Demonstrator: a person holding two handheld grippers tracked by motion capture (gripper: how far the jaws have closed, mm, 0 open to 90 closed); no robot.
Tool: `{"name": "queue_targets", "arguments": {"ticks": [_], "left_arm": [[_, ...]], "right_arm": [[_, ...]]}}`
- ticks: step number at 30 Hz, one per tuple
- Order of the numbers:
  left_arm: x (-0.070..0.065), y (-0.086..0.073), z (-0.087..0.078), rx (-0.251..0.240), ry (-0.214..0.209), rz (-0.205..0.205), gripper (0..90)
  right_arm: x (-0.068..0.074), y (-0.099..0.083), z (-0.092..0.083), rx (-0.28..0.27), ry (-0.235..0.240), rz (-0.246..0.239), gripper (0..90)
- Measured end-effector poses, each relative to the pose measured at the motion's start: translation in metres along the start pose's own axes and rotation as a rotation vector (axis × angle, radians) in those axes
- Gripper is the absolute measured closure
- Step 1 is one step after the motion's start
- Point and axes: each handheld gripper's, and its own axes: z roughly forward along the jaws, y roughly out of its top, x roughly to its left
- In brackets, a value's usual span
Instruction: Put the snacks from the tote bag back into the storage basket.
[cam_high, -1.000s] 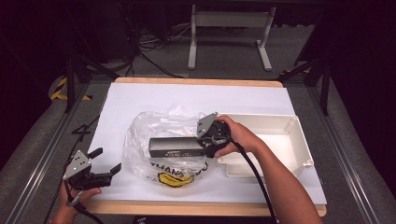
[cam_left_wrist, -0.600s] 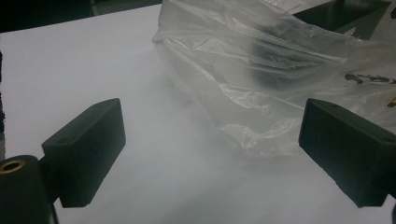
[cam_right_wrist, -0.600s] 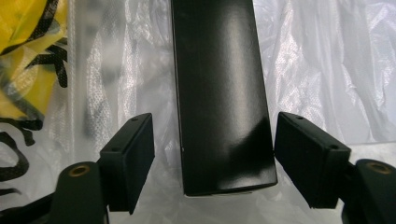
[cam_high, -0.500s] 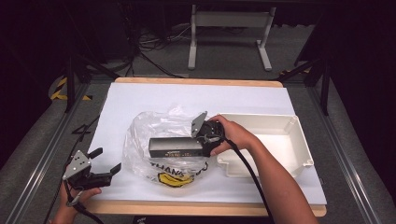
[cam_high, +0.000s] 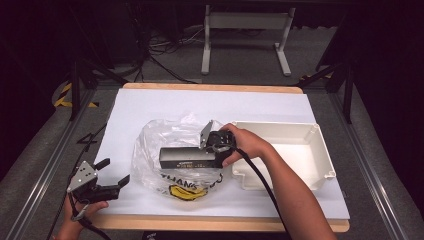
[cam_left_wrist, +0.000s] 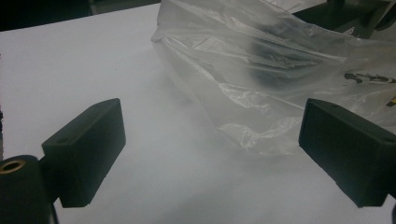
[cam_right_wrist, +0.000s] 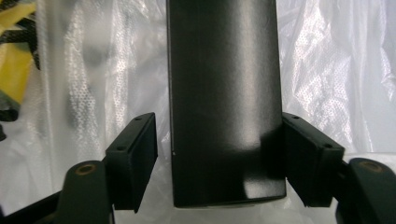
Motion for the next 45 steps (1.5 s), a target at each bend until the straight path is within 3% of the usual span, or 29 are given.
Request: {"name": "queue_targets", "arguments": {"ticks": [4,13,28,45], "left_arm": [[0.0,0.0,0.0,-0.002,-0.002,-0.001,8.2],[0.0,0.0,0.0,0.003,-0.003,-0.001,8.2],[0.0,0.0,0.0,0.003,-0.004,-0.002,8.2],[0.0,0.0,0.0,-0.002,-0.006,0.0,8.2]], "right_arm": [[-0.001,0.002,0.007,0.032,0.003,-0.005,34.6],[-0.001,0.003,0.005,-0.004,0.005,-0.022,42.3],[0.001,0.003,-0.003,-0.053,0.013,-0.062,42.8],[0.005,0.003,-0.017,-0.105,-0.023,-0.079,42.8]]}}
